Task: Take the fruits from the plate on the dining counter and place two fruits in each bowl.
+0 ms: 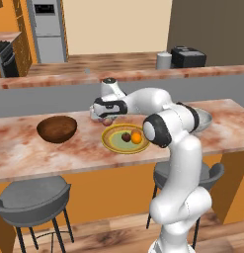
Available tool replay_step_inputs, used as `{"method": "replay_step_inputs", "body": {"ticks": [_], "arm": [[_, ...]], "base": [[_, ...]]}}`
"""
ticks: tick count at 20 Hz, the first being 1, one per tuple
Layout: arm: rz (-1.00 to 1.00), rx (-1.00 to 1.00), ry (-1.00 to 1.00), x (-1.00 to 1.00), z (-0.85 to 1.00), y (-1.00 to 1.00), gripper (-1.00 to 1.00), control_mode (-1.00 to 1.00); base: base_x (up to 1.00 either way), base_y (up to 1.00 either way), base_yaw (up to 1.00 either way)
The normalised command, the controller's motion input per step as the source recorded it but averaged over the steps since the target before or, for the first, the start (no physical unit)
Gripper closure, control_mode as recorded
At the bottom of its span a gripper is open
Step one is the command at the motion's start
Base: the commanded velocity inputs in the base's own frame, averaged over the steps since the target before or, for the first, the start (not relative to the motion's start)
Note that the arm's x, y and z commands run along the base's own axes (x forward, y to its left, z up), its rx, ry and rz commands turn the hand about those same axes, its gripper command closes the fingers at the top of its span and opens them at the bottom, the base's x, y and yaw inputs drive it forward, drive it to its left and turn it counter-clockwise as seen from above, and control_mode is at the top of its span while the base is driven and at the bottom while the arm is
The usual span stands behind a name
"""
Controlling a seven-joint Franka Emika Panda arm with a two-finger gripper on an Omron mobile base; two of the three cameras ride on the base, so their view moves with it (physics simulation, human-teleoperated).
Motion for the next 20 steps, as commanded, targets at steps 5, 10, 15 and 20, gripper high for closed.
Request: {"method": "replay_step_inputs", "body": {"ticks": [5, 10, 15, 20], "arm": [[0.0, 0.04, -0.37, -0.47, 0.49, 0.38, 1.0, -1.0], [-0.01, 0.09, -0.28, -0.52, 0.29, 0.31, 1.0, -1.0], [0.0, 0.18, -0.06, -0.12, 0.48, 0.31, 1.0, -1.0], [-0.01, 0.22, 0.0, -0.07, 0.6, 0.38, 1.0, -1.0]], "base": [[0.0, 0.0, 0.0], [0.0, 0.0, 0.0], [0.0, 0.0, 0.0], [0.0, 0.0, 0.0]]}}
